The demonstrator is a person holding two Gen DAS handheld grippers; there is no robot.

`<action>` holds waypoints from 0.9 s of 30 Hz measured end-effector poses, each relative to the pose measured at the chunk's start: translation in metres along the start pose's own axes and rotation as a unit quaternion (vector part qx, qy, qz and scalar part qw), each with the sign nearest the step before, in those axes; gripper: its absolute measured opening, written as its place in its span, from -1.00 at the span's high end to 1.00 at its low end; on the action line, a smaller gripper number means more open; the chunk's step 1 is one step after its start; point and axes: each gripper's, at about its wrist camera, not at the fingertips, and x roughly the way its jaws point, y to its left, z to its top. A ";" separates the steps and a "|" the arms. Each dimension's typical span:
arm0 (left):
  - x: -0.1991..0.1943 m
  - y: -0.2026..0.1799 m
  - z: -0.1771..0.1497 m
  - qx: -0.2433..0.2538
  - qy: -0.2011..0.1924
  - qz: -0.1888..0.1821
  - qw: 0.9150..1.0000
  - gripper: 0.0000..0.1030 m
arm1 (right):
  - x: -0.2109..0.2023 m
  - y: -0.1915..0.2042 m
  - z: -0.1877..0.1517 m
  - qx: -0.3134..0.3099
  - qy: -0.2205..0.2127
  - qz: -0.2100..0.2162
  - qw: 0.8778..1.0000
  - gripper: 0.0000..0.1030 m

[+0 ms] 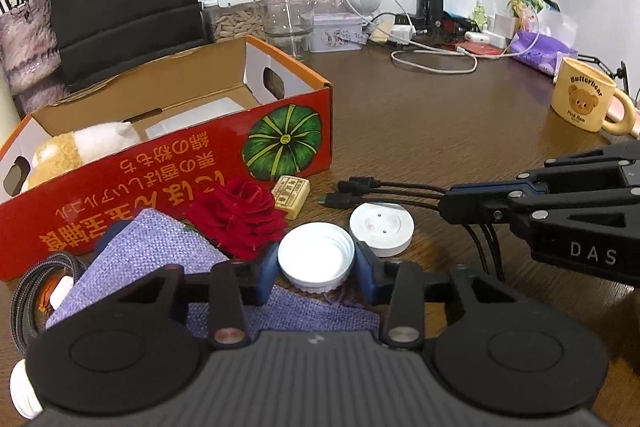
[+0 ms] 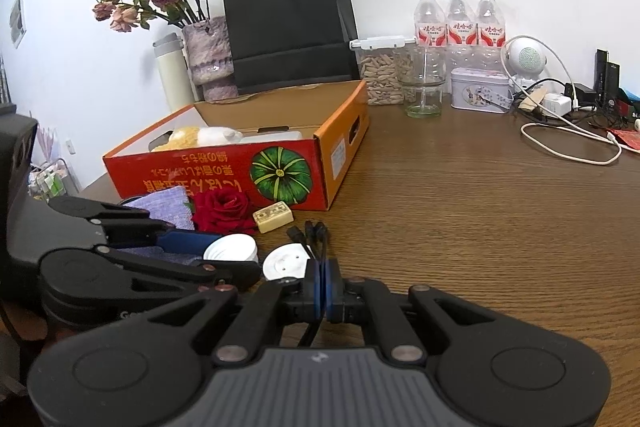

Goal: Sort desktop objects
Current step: 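Lift and carry the cable and bottle cap over the cardboard box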

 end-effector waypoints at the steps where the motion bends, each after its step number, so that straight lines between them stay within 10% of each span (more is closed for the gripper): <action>1: -0.003 0.000 0.000 0.000 -0.006 0.001 1.000 0.21 | -0.001 0.000 0.000 0.001 -0.002 0.000 1.000 0.96; 27: -0.094 0.034 0.029 -0.022 -0.147 0.025 0.989 0.21 | -0.038 0.054 0.075 -0.023 -0.125 0.032 0.991 0.97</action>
